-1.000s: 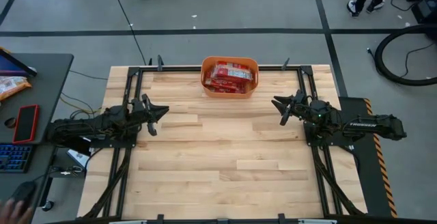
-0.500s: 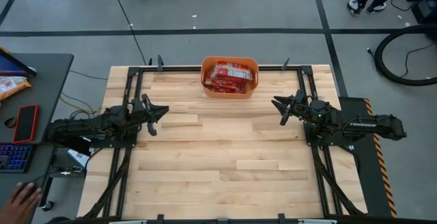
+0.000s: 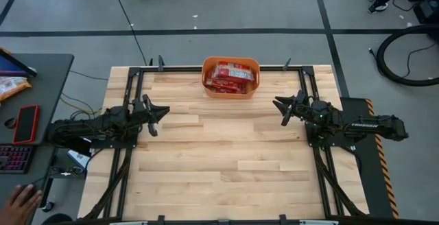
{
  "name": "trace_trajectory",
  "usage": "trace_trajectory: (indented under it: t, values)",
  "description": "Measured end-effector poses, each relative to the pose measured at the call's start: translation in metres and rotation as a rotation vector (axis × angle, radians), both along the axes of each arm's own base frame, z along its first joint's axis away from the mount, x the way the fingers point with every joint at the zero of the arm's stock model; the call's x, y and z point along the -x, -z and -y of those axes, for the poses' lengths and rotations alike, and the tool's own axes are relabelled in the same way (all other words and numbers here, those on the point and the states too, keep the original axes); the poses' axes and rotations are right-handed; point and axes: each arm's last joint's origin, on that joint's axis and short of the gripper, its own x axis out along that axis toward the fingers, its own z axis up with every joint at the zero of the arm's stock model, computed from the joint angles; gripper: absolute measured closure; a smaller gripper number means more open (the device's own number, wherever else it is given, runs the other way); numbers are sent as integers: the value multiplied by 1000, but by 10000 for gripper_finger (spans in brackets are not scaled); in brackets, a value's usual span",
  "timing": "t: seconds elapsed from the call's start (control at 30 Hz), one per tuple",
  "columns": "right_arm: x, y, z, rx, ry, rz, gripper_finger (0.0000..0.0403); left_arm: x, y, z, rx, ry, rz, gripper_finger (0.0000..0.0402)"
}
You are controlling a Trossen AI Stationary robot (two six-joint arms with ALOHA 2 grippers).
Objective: Sort popcorn bags into baskets
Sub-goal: Return to Home Position
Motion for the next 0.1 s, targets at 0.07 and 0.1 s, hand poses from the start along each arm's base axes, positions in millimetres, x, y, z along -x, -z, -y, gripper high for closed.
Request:
trace_trajectory:
  t: [0.07,0.1]
  values:
    - [0,0,0,0,0,0,282,0,0,0,0,0,0,358]
    - [0,0,0,0,0,0,282,0,0,0,0,0,0,358]
